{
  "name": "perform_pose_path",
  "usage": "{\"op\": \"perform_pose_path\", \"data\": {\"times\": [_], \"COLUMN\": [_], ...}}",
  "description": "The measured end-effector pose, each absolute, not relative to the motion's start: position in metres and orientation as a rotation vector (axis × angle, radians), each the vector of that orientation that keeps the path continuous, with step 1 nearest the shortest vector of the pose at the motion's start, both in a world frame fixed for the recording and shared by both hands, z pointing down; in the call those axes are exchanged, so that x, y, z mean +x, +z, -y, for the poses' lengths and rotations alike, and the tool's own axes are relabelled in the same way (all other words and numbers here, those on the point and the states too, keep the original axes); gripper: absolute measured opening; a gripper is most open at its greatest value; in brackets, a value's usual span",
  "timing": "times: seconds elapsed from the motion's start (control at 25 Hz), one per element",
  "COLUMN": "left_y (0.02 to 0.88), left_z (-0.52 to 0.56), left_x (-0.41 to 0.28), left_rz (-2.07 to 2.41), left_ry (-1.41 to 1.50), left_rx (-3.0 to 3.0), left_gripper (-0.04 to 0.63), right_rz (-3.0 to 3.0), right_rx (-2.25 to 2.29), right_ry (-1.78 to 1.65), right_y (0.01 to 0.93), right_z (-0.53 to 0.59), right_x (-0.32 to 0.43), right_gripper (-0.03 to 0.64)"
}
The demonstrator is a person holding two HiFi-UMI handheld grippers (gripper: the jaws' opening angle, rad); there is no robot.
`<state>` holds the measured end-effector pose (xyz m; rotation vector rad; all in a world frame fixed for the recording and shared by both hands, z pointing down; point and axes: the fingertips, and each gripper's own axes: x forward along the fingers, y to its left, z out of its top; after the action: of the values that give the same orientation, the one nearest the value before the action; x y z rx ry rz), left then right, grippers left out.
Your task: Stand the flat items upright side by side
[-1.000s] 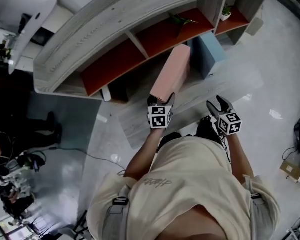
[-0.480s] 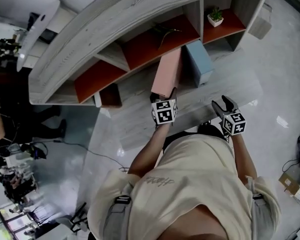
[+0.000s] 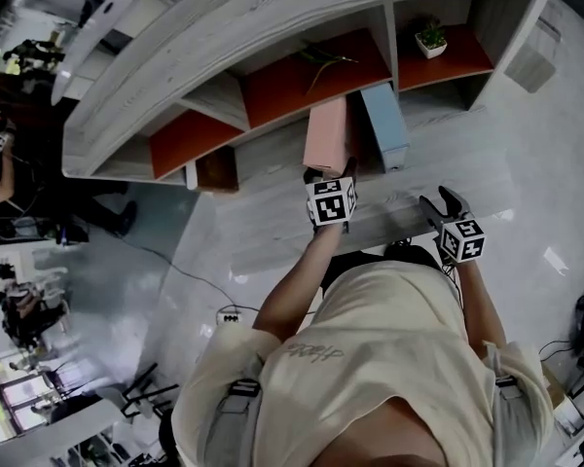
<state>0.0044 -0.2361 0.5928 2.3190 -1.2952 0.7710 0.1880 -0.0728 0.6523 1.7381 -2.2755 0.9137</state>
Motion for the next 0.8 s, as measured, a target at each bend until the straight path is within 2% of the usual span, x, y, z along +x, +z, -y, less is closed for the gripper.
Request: {"op": "perform_pose_path", "data": {"times": [0.52, 0.56, 0.68, 0.8], "left_y": [0.588, 0.586, 0.580, 0.580], "left_z": [0.197, 0.195, 0.190, 0.196], "left_x": [0.054, 0.056, 0.059, 0.058], "left_rz": [0.882, 0.830, 0.731, 0.736], "left_ry": [0.855, 0.843, 0.870, 0.914], "left_rx": [2.446, 2.471, 2.558, 2.588], "left_gripper": [0.386, 0.385, 0.318, 0.323], "right_rz": [2.338, 2.339, 2.340, 2.337], "right_rx": [1.613, 1.614, 1.635, 1.678], "right_ry": [0.954, 0.953, 0.956, 0.976], "right_y": [0.668, 0.668, 0.668, 0.666], "right_z": [0.066, 0.066, 0.066, 0.068], "right_x": [0.189, 0.189, 0.190, 0.195], "right_gripper": [0.253, 0.253, 0.253, 0.253]}}
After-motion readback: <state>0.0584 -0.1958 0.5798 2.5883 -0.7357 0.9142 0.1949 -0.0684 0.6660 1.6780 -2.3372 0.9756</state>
